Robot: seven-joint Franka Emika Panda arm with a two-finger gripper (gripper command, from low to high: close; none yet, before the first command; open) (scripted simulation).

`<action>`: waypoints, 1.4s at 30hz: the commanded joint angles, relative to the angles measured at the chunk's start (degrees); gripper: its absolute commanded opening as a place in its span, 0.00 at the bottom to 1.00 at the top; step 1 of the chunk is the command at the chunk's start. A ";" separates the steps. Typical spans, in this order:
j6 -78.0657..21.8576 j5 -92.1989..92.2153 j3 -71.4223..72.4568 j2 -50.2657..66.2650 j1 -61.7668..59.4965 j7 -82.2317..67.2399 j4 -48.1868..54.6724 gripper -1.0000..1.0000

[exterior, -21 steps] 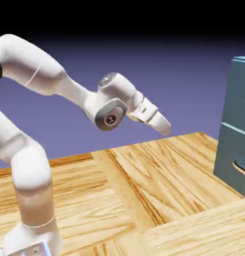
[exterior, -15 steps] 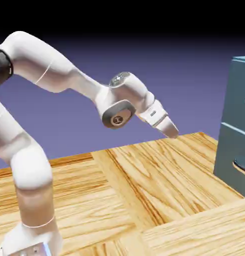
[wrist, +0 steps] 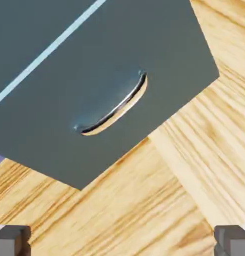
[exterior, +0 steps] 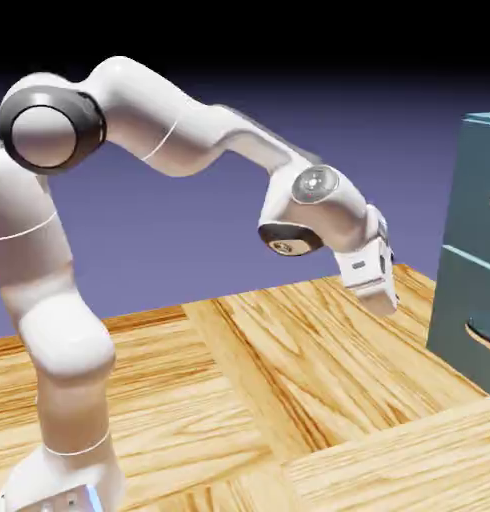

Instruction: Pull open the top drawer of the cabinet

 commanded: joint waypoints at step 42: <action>-14.33 104.43 -40.17 47.62 27.81 -22.45 47.74 0.50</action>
